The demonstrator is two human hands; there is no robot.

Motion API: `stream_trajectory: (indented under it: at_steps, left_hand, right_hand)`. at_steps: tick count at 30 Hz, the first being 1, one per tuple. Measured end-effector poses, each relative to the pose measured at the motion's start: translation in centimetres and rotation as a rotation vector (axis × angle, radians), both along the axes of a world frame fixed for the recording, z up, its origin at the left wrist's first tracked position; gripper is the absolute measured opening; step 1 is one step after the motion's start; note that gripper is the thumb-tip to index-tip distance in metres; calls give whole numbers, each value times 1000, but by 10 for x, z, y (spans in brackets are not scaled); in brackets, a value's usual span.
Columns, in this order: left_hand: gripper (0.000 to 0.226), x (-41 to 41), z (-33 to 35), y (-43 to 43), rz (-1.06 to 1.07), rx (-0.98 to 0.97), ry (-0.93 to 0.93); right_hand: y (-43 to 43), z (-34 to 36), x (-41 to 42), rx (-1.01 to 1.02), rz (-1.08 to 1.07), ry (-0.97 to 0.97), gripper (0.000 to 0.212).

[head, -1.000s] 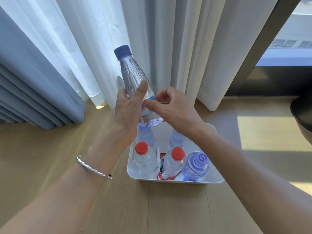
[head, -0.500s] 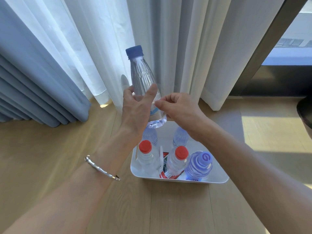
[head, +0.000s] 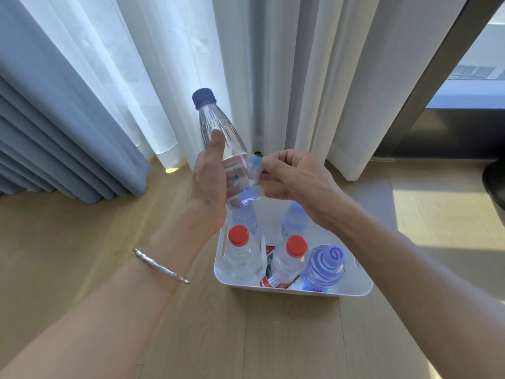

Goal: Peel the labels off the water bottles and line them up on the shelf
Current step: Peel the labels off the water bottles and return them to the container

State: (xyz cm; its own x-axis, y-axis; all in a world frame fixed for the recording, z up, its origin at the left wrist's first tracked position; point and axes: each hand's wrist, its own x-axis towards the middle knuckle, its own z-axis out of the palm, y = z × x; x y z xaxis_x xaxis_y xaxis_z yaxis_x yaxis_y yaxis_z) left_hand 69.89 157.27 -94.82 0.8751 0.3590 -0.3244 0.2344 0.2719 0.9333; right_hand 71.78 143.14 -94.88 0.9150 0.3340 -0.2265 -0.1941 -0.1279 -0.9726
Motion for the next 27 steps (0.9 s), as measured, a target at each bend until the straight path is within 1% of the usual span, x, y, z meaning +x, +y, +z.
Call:
stream_trajectory:
  at_steps: [3,6,7,9,10,12,16,18,21,23,24,25,27]
  left_hand:
    - [29,0,1,-3,55,17,-35]
    - [25,0,2,-5,64,61,-90]
    - [25,0,2,-6,62,77,-109]
    - [26,0,3,-7,48,105,-137]
    - [28,0,3,-7,43,122,-143]
    - [33,0,4,-9,47,128,-153]
    - [43,0,7,-7,77,28,-156]
    - [53,-1,8,-4,60,-12,-99]
    - [53,-4,9,0,52,-74,-47]
    - [69,-5,11,-2,87,-121,-55]
    - [74,-4,11,-2,85,-138,-54]
    - [75,-4,12,-3,84,-155,-50]
    - [76,-1,13,-1,98,-197,-47]
  right_hand:
    - [7,-1,-7,-36,82,-33,38]
    - [15,-3,-16,-156,141,-105,37]
    - [17,-5,-18,-197,115,-153,38]
    - [20,-8,-19,-218,21,-212,42]
    - [21,-8,-19,-202,-17,-210,43]
    - [23,-9,-18,-114,-77,-196,38]
    - [22,-6,-14,6,-154,-155,36]
    - [14,-6,-9,84,-140,-77,26]
    - [6,-6,-6,143,-91,-14,24]
    - [6,-8,-5,181,-98,13,20]
    - [6,-9,-5,195,-86,32,22]
    - [7,-11,-5,205,-60,54,28]
    - [8,-12,-9,198,32,95,48]
